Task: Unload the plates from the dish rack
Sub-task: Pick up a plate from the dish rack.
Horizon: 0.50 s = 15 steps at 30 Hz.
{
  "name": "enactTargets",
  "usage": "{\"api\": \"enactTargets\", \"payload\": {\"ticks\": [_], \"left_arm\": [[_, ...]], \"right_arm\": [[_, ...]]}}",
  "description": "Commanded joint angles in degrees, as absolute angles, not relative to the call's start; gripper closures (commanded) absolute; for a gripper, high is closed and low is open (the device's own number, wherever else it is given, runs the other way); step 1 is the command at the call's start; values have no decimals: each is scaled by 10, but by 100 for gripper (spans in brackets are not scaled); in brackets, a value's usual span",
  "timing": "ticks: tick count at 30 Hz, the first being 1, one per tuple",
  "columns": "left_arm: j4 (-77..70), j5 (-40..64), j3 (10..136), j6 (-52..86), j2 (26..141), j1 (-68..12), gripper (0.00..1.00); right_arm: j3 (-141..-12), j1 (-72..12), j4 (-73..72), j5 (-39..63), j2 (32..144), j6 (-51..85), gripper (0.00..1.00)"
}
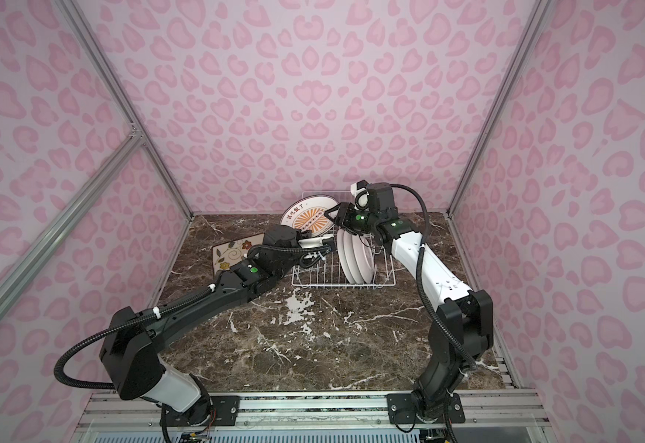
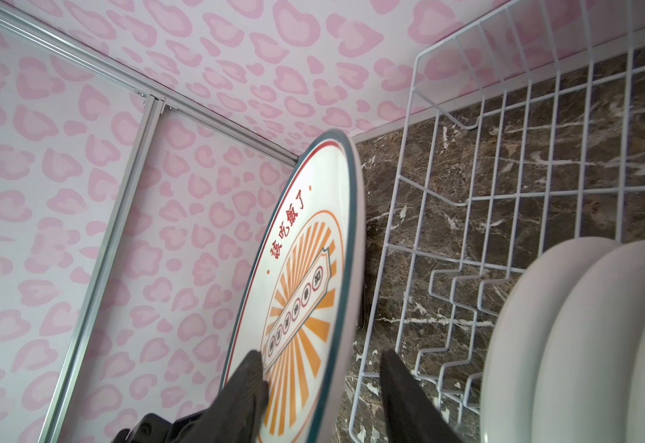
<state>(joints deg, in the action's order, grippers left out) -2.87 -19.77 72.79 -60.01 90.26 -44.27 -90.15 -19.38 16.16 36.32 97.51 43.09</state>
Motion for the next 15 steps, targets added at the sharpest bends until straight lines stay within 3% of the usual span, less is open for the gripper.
{"api": "enactTargets", "payload": {"ticks": [1,8,15], "left_arm": [[-85,-213,736,-604,910,-445,97],[-89,-234,745,-614,932,-449,97],[-80,-268,767,-598,959,-449,97]], "right_arm": [[-904,-194,171,374,984,435,55],[-903,-195,182,377,994,430,64],[-882,-192,150,384,990,443,80]]}}
